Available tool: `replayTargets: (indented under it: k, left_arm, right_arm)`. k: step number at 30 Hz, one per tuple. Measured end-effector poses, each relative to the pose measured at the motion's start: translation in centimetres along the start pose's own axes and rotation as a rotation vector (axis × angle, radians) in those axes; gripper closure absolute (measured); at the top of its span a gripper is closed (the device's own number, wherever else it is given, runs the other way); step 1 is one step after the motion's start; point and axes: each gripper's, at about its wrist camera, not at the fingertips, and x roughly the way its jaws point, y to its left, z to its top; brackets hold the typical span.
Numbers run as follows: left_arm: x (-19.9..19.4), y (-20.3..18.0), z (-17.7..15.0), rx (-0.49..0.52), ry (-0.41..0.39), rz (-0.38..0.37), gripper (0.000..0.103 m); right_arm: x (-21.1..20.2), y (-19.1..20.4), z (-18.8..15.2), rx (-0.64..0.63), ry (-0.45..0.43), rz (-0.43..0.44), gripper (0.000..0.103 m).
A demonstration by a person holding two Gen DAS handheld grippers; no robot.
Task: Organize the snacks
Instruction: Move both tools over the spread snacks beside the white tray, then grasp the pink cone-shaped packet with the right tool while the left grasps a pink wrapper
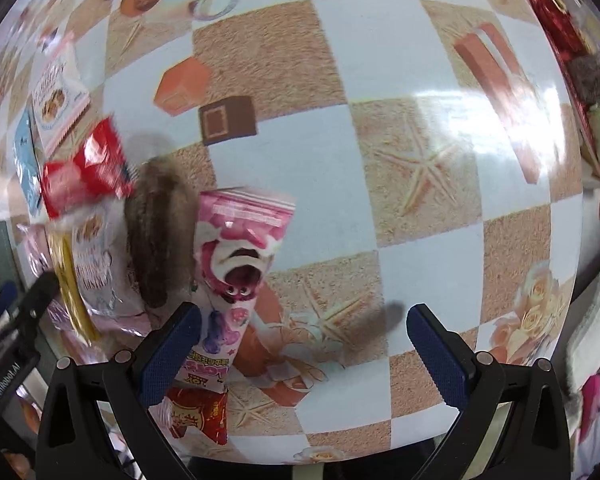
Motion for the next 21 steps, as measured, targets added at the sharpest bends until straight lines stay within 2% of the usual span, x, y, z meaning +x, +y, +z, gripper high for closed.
replayTargets:
  k: [3, 7, 10, 11, 12, 14, 15, 17, 21]
  left_arm:
    - [0.5, 0.8, -0.3, -0.035, 0.012, -0.015, 0.000]
    - [0.6, 1.8, -1.4, -0.068, 0.016, -0.015, 0.000]
    - [1.7, 2.7, -1.5, -0.089, 0.011, -0.019, 0.000]
    - [1.3, 2.9, -1.7, -0.093, 0.022, 0.006, 0.000]
    - [2.5, 2.9, -2.1, -0.090, 0.053, 0.033, 0.000]
    - [2.7, 4.5, -3.2, -0.128, 0.064, -0.010, 0.000]
    - [3.0, 5.0, -3.2, -0.140, 0.061, -0.008, 0.000]
    - [3.0, 4.7, -2.8, -0.138, 0.063, 0.002, 0.000]
    - [3.5, 3.2, -2.0, -0.062, 0.043, -0.009, 0.000]
  right_arm:
    - [-1.3, 0.2, 0.1, -0.002, 0.000, -0.008, 0.000]
    - [-4.2, -1.6, 0.9, 0.043, 0.008, 0.026, 0.000]
    - [-5.6, -0.2, 1.3, 0.024, 0.019, 0.029, 0.000]
    - [-6.0, 0.3, 1.5, 0.012, 0.024, 0.024, 0.000]
    - [-6.5, 0.6, 1.4, 0.002, 0.031, 0.017, 0.000]
    - [-7.4, 1.3, 1.1, -0.017, 0.037, -0.012, 0.000]
    - [-8.1, 1.7, 1.3, -0.027, 0.027, -0.014, 0.000]
    - [-9.3, 2.0, 1.4, -0.055, 0.017, -0.020, 0.000]
    - [-11.2, 2.9, 0.7, -0.074, 0.004, -0.031, 0.000]
